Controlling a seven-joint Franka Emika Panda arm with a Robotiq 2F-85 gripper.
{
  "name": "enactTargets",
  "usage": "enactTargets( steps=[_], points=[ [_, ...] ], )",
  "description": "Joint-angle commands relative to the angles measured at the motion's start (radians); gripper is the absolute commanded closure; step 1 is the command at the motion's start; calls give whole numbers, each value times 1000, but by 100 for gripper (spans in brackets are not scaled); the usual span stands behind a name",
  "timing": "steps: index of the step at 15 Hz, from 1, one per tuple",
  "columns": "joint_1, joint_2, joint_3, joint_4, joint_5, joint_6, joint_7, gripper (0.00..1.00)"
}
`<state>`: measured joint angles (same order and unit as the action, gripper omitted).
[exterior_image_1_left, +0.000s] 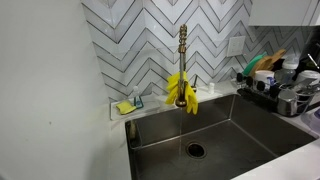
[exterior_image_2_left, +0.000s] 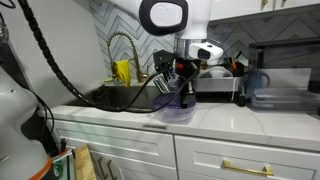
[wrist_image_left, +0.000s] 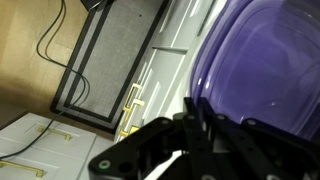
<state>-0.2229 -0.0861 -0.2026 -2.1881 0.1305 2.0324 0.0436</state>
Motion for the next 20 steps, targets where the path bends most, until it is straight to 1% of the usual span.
enactTargets(
  steps=[1,4,8,17,18,19,20],
  points=[
    [5,-46,3,-79,-42,93,39,98],
    [8,-52,4,-111,-23,139,49,98],
    [8,-57,3,-139,-9,172,57,98],
    [5,-68,3,-151,-17,163,89,98],
    [4,-68,3,-151,-19,161,93,88],
    [4,-68,2,-150,-16,157,90,66],
    [4,-69,1,-147,-13,155,91,64]
  ],
)
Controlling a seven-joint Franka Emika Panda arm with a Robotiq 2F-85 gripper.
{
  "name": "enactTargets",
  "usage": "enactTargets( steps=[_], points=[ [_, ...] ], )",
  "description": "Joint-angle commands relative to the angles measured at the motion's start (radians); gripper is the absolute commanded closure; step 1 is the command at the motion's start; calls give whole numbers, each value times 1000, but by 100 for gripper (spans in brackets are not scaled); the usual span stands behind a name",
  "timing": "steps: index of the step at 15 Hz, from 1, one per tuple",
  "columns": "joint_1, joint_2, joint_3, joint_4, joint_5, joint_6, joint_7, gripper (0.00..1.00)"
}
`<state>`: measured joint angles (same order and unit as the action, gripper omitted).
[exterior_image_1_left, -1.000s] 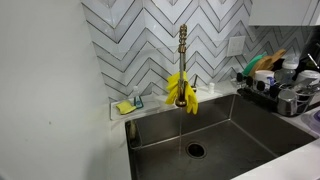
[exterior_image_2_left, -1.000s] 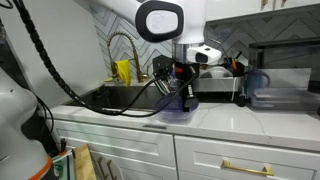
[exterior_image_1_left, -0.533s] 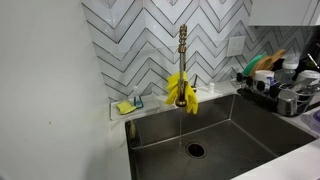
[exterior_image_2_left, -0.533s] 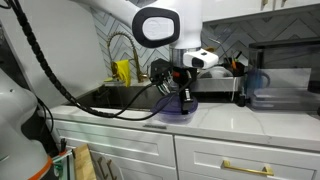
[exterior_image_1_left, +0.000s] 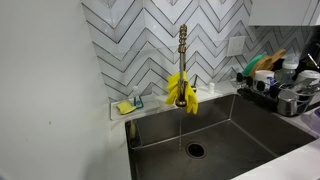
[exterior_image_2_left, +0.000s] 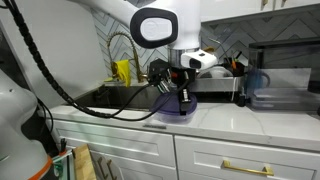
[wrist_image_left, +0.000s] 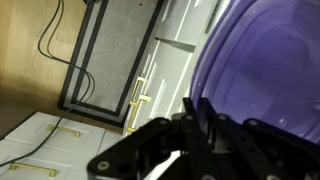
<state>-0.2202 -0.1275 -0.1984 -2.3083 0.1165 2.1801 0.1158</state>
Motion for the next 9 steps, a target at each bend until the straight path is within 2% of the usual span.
enactTargets(
  steps=[1,3,9],
  points=[
    [0,-30,-3,-25,0,8,18,62],
    [-1,-36,-4,-16,-2,8,15,50],
    [8,-70,1,27,7,-42,-4,3]
  ],
)
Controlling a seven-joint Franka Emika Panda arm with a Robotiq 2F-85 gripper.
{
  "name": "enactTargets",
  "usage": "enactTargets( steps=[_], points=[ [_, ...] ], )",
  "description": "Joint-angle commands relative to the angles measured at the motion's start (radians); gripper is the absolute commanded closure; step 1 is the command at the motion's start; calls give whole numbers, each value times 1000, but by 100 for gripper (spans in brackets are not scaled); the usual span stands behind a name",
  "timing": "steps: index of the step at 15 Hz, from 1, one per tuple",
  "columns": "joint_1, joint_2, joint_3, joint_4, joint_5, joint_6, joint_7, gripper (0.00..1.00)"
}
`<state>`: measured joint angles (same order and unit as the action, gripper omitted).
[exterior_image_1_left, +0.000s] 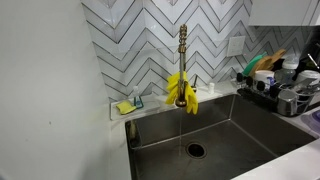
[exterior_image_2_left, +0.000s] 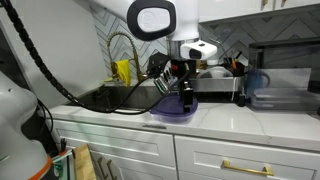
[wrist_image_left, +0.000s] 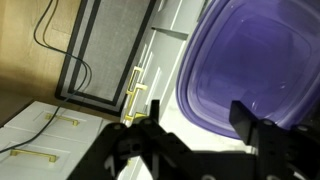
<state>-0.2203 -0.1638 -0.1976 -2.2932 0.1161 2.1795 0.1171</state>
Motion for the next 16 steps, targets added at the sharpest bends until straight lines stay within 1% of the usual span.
enactTargets(
  steps=[1,2,7,10,12,16],
  points=[
    [13,-42,-2,26,17,-71,-27,0],
    [17,-53,-1,40,18,-102,-39,0],
    [55,-124,3,148,15,-326,-220,0],
    [105,-148,23,218,44,-422,-320,0],
    [154,-145,53,242,93,-434,-356,0],
    [266,-96,137,255,246,-338,-408,0]
  ],
)
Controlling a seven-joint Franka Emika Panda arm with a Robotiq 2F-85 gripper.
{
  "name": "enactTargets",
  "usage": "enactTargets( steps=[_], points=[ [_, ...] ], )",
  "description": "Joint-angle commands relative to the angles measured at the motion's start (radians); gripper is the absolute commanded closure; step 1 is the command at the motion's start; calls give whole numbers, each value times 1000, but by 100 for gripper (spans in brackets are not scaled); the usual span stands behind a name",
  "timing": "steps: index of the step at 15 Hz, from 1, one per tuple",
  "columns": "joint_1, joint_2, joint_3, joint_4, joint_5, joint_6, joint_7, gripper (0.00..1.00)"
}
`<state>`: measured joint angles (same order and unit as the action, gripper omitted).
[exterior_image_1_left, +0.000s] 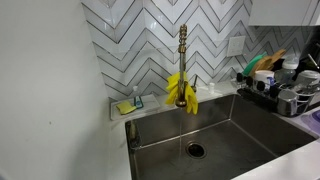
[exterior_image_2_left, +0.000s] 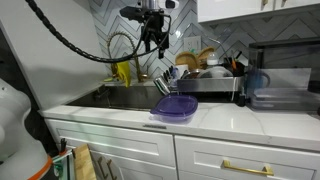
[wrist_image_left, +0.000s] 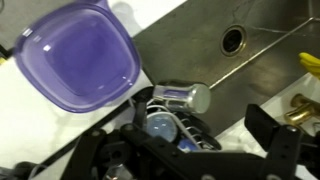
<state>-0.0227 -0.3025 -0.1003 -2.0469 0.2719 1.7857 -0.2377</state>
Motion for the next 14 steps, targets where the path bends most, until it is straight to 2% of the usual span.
enactTargets(
  steps=[1,2,3,5,10,12,14],
  points=[
    [96,60,60,11,135,88,-68,0],
    [122,80,78,8,192,133,-84,0],
    [84,41,67,4,118,82,-36,0],
    [117,73,95,6,159,126,-43,0],
    [116,85,88,10,171,132,-64,0],
    [137,107,79,3,280,182,-132,0],
    [171,159,99,32,422,245,-189,0]
  ],
)
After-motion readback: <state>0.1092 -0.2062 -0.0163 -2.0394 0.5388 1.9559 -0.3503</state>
